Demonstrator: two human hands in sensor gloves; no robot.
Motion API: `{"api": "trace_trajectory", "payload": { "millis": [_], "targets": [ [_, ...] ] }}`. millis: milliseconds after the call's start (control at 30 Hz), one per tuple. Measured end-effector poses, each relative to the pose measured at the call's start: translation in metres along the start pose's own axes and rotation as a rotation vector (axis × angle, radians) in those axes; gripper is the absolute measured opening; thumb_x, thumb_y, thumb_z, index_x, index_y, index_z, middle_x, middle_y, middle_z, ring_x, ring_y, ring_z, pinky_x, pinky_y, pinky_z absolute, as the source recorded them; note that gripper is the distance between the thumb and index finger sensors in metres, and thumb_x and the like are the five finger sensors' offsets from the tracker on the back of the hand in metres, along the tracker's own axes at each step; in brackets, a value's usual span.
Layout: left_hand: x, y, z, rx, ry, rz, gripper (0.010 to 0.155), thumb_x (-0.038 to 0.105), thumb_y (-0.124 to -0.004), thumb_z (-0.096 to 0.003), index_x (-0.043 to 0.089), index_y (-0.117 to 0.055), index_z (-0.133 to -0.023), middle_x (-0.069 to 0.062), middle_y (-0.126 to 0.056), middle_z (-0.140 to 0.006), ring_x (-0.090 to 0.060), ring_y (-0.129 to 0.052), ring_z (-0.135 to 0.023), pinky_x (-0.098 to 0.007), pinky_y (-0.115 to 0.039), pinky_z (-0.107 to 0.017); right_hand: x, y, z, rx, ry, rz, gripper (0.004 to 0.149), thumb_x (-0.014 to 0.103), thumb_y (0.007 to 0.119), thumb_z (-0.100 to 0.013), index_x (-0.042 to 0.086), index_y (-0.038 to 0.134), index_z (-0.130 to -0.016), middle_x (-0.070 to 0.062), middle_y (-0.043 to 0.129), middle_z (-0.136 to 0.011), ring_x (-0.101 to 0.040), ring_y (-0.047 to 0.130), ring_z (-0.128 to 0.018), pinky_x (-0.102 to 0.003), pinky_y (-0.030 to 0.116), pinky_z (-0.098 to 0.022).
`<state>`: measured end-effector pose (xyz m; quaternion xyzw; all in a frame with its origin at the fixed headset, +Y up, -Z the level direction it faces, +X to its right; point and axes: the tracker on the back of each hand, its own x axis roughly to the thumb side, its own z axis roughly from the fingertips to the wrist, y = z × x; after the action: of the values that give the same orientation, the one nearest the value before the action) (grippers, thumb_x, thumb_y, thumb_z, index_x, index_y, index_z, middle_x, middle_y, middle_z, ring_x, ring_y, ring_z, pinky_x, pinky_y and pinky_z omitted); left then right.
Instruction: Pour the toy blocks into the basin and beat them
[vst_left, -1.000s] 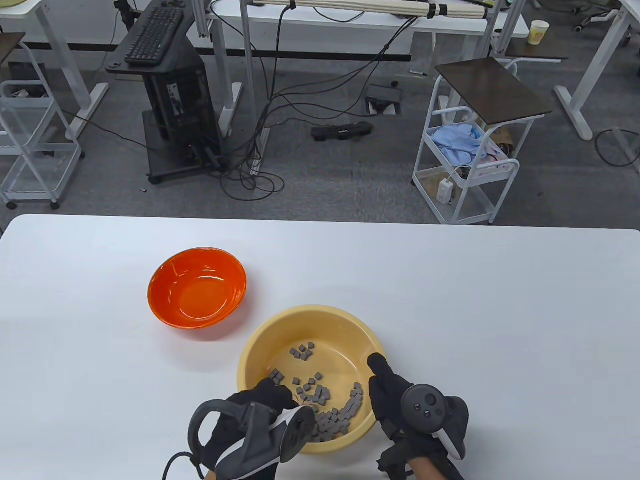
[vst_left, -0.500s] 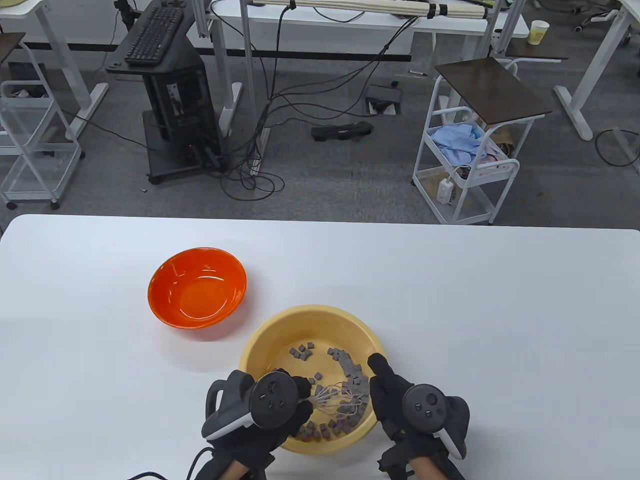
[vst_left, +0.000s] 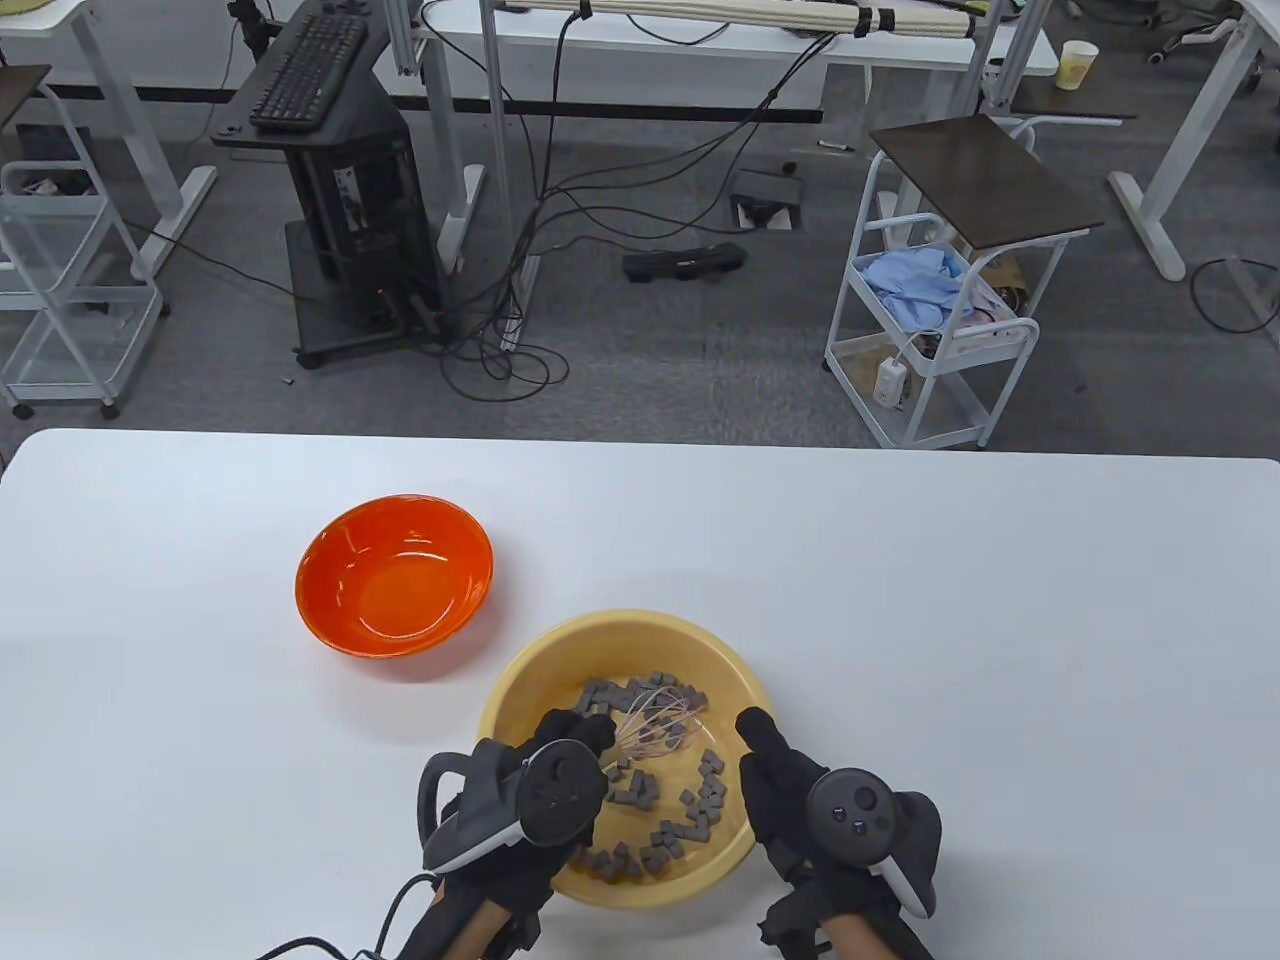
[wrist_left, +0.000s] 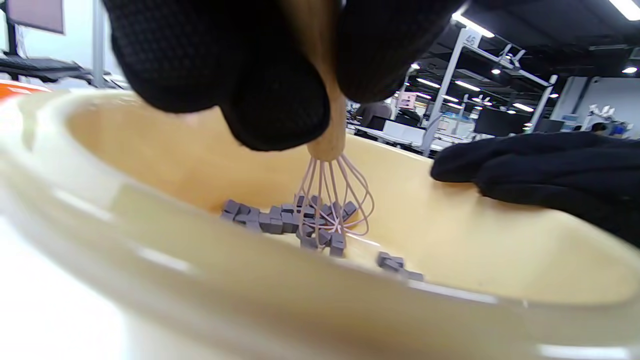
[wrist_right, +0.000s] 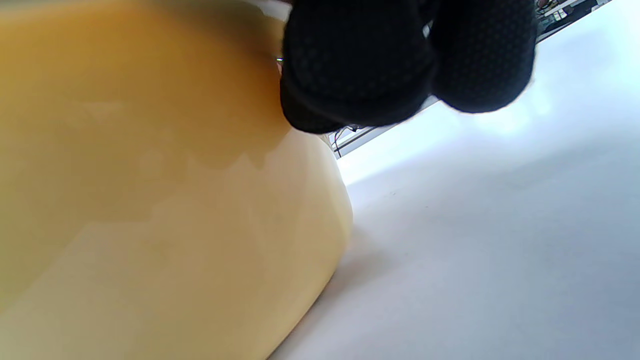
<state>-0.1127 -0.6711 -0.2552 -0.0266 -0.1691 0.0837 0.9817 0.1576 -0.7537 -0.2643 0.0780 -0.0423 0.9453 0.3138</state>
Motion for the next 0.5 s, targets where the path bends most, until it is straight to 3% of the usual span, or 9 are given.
{"api": "trace_trajectory", "payload": {
  "millis": [233, 500],
  "targets": [
    [-0.006, 0.007, 0.005, 0.090, 0.063, -0.091, 0.047, 0.031, -0.082, -0.0602, 0.017, -0.073, -0.104, -0.025, -0.075, -0.107, -0.007, -0.104, -0.041, -0.029, -0.093, -0.032, 0.000, 0.000, 0.000, -0.002, 0.001, 0.001, 0.044, 0.035, 0.063, -0.072, 0.016, 0.059, -0.112, -0.022, 0.087, -0.069, -0.024, 0.091, -0.035, -0.059, 0.076, -0.054],
    [-0.003, 0.020, 0.014, 0.150, 0.070, -0.155, 0.032, 0.031, -0.087, -0.0566, 0.025, -0.087, -0.088, -0.013, -0.084, -0.103, -0.001, -0.100, -0.027, -0.026, -0.091, -0.022, 0.000, 0.000, 0.000, -0.004, 0.001, 0.005, 0.044, 0.034, 0.063, -0.072, 0.016, 0.060, -0.112, -0.022, 0.087, -0.069, -0.024, 0.091, -0.035, -0.059, 0.076, -0.054]
  ]
}}
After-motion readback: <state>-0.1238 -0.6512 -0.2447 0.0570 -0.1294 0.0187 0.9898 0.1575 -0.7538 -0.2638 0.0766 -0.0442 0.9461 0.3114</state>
